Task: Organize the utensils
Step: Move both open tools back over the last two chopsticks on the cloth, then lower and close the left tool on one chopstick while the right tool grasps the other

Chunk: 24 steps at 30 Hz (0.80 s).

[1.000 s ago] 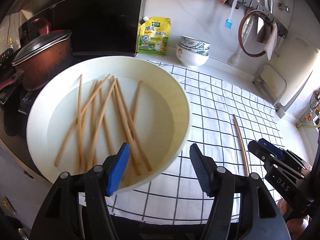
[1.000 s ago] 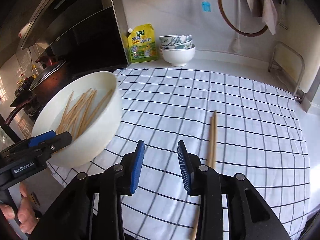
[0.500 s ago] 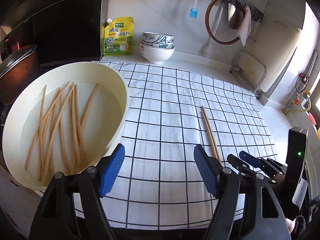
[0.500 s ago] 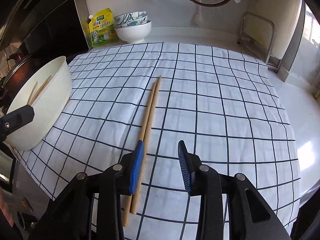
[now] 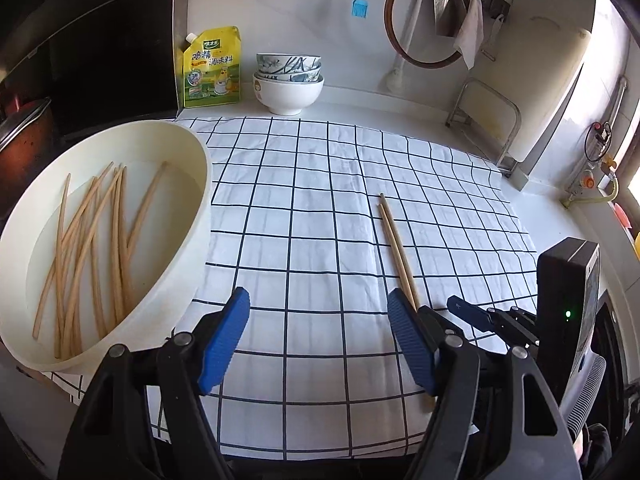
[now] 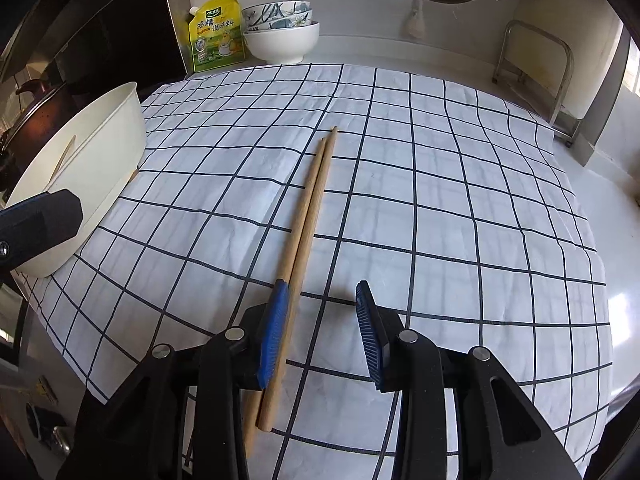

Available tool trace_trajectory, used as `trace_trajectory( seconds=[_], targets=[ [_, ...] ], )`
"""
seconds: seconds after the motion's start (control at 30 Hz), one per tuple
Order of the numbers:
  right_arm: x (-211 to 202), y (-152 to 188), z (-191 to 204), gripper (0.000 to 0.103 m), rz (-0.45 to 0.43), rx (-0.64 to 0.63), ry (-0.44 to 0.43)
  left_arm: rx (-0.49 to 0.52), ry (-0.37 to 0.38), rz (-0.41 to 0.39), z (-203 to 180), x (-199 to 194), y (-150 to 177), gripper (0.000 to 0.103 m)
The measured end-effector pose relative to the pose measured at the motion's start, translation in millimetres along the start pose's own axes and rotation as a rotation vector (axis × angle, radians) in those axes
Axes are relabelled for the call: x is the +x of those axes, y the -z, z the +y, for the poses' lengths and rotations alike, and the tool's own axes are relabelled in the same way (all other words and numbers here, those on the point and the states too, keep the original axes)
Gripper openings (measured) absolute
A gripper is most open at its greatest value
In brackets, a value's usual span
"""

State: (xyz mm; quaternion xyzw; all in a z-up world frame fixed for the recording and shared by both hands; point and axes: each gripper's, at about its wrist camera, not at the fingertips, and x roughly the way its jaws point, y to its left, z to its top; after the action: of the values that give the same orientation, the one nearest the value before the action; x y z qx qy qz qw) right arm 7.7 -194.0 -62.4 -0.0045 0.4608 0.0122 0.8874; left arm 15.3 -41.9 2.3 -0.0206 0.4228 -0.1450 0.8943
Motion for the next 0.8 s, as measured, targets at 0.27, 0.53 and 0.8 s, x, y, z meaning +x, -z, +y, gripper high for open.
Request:
trace_trajectory(
  seconds=[0.27,0.53,0.8],
  targets=[
    [1.6,4.5,4.5,0.016,0.008,-0.057,0.006,0.017,-0.006,0.019,-10.9,6.5,4.1,0.071],
    [-4.6,11.6,-30.3,0.006,0.007,0.021,0.007,0.028,0.003,0.057,-26.5,25.4,6.6,0.075],
    [-18.0,27.6,-77.5,0.006,0.011,0.121,0.019,0.063,-0.015,0.117,-48.7,67.6,8.9,0.075]
  ],
)
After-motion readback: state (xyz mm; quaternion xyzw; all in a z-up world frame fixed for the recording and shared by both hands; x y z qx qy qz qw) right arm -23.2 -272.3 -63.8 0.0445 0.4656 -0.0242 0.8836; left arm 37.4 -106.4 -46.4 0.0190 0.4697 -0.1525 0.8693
